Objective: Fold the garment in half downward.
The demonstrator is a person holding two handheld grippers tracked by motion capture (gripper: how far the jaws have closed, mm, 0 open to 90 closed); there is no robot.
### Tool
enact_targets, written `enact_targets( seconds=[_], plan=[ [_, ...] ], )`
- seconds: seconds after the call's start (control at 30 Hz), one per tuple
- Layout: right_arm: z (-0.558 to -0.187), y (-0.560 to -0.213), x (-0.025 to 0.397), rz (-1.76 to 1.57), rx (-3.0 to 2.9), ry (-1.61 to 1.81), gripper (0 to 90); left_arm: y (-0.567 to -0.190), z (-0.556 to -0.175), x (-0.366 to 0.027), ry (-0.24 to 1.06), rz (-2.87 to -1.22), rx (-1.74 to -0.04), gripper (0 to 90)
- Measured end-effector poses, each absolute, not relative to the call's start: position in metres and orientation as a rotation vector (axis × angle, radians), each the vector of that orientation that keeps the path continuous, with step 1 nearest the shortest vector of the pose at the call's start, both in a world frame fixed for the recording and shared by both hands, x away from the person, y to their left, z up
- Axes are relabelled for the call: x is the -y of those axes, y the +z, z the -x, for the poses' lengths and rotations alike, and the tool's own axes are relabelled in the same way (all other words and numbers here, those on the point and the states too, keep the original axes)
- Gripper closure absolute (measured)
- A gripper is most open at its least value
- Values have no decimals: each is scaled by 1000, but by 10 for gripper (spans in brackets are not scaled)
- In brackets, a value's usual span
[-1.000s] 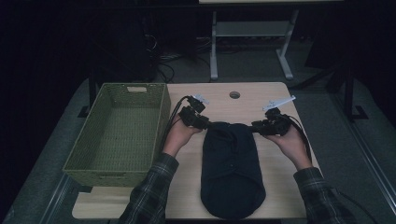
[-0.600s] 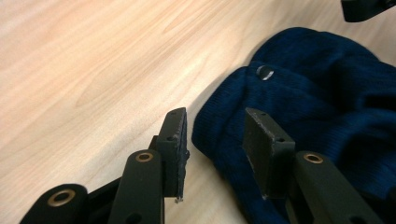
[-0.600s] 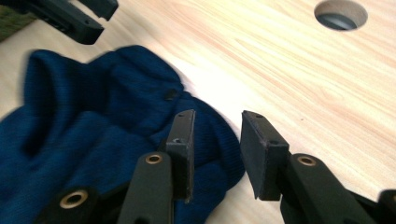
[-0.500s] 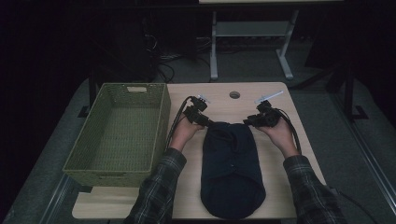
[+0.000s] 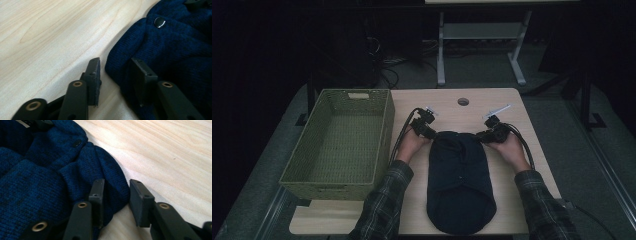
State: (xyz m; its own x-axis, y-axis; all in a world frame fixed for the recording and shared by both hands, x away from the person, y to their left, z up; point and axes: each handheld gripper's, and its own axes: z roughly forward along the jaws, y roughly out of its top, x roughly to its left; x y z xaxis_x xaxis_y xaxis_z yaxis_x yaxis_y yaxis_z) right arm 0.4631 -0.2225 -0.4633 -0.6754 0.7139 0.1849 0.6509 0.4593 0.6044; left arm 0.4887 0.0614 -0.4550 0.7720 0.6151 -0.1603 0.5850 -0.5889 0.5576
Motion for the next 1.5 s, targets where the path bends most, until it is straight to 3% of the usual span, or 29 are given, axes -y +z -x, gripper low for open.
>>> enact_targets(
  seconds=[0.17,0.33,0.6,1.23,1.5],
  plan=[
    [-462,-464,221,-1241,-2606,1024,773,-455,-489,-61,20,-2361,-880,742],
    [-461,-462,218,-1224,-2610,1003,813,-454,-488,-61,8,-2348,-922,811],
    [-463,-447,214,-1162,-2585,964,816,-436,-489,-67,68,-2328,-939,824],
    [-466,-358,215,-1048,-2438,1053,815,-341,-481,-76,314,-2228,-824,824],
    [-455,-336,211,-1000,-2360,1074,810,-325,-467,-77,356,-2213,-798,817]
  ],
)
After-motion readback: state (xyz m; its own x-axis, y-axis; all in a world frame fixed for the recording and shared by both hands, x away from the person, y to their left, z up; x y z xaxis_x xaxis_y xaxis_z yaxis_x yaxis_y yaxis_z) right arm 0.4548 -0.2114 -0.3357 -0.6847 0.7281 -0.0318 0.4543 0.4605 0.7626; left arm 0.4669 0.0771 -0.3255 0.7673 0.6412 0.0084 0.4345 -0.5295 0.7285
